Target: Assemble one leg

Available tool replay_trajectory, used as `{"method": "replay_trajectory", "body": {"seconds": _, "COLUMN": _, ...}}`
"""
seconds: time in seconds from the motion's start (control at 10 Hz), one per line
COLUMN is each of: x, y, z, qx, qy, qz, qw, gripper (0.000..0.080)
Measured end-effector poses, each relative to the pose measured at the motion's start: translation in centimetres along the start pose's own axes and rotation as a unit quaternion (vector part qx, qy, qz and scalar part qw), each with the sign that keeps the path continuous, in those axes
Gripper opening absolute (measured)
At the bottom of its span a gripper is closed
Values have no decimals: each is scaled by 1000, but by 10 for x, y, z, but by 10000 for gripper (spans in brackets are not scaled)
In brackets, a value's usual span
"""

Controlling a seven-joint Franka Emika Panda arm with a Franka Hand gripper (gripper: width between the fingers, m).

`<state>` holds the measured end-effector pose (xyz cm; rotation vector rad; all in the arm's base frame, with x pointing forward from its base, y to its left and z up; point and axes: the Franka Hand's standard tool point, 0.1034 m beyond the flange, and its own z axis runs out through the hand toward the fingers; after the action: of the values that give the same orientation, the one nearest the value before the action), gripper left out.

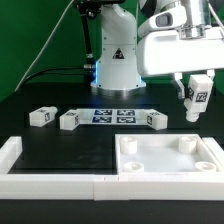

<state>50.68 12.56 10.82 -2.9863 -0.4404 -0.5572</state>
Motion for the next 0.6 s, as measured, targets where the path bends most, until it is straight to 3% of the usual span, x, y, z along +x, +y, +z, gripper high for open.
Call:
{"method": "replay_trajectory", "body": {"seconds": 0.4, "x": 67, "y": 41, "z": 11, "qx": -6, "qy": 18, "qz": -36, "qw": 999, "gripper": 290}}
{"method": "replay_trajectory", "body": {"seconds": 0.6, "x": 65, "y": 39, "z": 12, "qx": -6, "qy": 18, "qz": -36, "qw": 999, "gripper": 290}}
